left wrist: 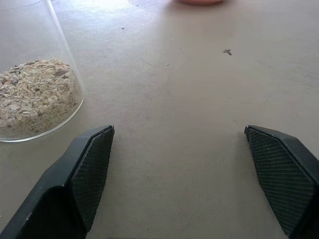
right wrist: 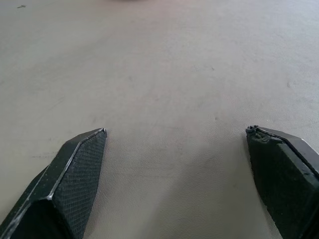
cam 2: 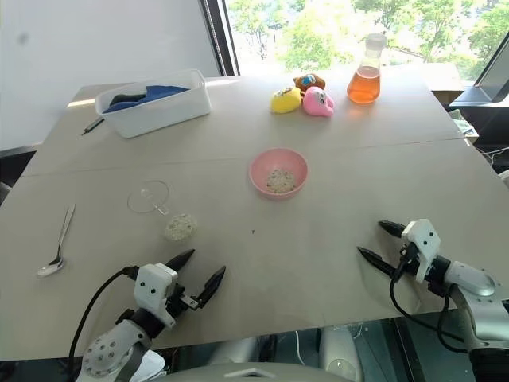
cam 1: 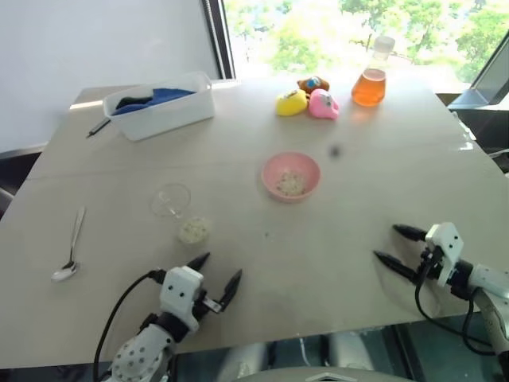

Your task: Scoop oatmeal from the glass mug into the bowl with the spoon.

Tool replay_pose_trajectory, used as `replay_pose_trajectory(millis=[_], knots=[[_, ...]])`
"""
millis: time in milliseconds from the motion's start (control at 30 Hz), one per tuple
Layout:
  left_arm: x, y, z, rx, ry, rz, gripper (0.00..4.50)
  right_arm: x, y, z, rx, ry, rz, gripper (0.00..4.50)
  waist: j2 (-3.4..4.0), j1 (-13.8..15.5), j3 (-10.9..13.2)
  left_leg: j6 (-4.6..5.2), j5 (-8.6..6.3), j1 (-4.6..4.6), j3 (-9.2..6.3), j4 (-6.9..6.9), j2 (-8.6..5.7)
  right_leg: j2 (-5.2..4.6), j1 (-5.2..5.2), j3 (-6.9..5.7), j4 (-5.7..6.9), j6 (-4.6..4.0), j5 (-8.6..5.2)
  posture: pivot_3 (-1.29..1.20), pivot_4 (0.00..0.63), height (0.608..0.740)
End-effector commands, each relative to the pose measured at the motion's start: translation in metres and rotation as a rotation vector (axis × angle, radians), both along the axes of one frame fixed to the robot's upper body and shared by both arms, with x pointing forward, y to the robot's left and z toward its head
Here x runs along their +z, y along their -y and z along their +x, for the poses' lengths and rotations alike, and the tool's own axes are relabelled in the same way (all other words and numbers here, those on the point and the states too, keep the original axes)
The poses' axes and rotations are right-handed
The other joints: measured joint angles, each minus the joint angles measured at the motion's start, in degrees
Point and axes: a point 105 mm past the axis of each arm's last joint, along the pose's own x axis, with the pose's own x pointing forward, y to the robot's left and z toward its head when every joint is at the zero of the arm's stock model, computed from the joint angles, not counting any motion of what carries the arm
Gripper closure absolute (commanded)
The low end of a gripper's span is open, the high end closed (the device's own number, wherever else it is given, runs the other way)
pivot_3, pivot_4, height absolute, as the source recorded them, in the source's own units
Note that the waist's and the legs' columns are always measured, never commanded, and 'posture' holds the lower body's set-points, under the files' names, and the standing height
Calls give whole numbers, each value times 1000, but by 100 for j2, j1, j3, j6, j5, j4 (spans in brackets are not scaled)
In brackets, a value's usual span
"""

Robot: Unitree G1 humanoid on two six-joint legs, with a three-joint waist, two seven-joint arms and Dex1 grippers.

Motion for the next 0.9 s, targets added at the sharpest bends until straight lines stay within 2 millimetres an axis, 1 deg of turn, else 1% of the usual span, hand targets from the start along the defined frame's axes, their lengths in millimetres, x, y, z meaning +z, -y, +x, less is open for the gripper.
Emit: replay_pose_trajectory(millis=[33,767,900], knots=[[-17,-5,-10,16,-78,25,74,-12,-4,-5,21,-55,1,0,0,0,0,0,0,0,0,0,0,0,0,0,0,0,0,0,150,740],[-17,-3,-8,22,-74,22,74,-12,-4,-4,34,-51,-4,0,-1,-1,0,0,0,1,1,1,0,0,0,1,0,0,0,0,150,740],[-14,-5,-9,45,-54,12,74,-11,-9,-5,69,-46,-10,0,0,0,0,0,0,1,1,1,0,1,0,1,0,0,0,0,150,740]])
